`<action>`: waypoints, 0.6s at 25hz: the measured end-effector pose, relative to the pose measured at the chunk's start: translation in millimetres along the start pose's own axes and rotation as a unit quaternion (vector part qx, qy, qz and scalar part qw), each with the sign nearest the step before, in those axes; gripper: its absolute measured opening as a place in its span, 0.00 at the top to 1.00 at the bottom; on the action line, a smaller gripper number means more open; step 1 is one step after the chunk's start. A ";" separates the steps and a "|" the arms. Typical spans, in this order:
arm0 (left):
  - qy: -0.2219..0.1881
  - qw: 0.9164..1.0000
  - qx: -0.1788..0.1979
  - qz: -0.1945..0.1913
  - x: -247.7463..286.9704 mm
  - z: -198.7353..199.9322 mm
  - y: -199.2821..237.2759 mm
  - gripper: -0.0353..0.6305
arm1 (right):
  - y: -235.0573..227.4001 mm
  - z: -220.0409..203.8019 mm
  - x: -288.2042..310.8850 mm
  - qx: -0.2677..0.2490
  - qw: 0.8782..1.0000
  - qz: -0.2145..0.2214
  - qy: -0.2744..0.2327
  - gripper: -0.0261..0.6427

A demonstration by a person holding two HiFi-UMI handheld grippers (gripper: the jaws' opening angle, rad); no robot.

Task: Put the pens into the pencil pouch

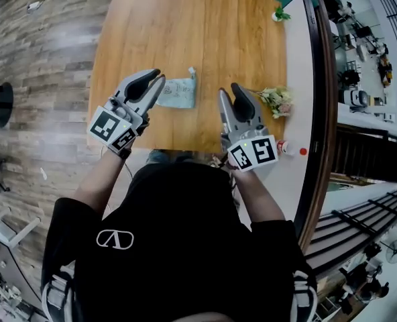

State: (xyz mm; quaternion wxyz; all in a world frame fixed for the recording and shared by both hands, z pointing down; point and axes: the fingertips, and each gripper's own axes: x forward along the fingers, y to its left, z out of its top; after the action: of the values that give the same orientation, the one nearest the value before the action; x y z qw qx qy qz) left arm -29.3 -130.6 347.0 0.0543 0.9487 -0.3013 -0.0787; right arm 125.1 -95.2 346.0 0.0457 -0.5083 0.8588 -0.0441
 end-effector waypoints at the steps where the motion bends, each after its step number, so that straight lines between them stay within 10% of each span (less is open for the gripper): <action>1: -0.009 1.000 0.006 0.011 -6.8 11.3 -0.5 0.86 | 3.2 1.4 -0.1 -0.008 1.000 0.004 0.000 0.77; 15: -0.033 0.992 0.091 0.081 -41.5 63.0 -18.8 0.94 | 26.6 19.4 -3.1 -0.079 0.997 0.004 -0.020 0.96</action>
State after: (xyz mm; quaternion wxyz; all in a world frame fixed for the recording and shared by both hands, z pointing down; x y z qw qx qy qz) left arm -63.7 -94.8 287.2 -0.0357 0.9189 -0.3851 -0.0776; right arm 105.9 -80.3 323.6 0.0222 -0.5073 0.8608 0.0345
